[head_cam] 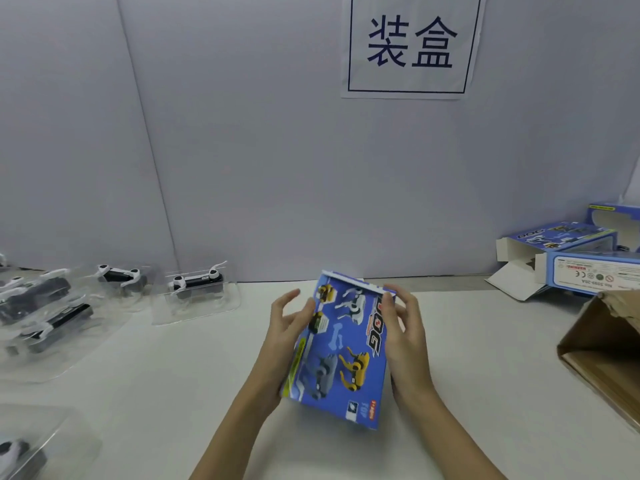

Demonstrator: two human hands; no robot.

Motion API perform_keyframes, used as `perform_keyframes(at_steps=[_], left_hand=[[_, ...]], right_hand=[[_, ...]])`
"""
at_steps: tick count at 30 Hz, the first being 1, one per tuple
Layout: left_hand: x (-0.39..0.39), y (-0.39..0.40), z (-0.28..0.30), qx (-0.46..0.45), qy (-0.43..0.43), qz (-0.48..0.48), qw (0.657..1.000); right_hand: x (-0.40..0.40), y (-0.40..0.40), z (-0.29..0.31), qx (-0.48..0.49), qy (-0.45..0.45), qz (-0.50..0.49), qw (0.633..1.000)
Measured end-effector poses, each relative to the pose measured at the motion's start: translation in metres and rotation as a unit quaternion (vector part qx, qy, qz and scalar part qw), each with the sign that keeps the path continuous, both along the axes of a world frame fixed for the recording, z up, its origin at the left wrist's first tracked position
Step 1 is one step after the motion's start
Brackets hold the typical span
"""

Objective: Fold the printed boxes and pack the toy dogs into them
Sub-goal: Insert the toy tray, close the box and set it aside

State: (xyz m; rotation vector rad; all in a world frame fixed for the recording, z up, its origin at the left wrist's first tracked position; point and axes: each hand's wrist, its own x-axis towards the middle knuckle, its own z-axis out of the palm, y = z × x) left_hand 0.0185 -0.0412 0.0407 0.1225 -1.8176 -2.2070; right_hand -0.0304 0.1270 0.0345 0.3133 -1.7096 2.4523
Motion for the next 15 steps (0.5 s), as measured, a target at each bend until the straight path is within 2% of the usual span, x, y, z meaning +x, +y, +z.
perform_keyframes(at_steps=[3,7,11,15], left_hand=[[0.0052,-0.0059,-0.0036,-0.059,-0.041,-0.063,0.995],[0.0057,-0.0043,-0.001,-0.114,0.028,0.015,0.993],[0.0088,-0.0093,-0.0013,-0.251,0.151,0.068,0.954],[0.0086,-0.0104,-0.0025,-0.36,0.22,0.061,0.904]], right_hand=[[-0.0045,0.0049,-0.0013,-0.023,-0.013,-0.028,0.999],[-0.0089,0.008,-0.003,0.02,-0.011,-0.006,1.0],[-0.0092,0.0078,-0.0006,0.031,0.028,0.005,0.999],[-0.0106,0.0104,0.0028,0.021,0.049,-0.083,0.995]])
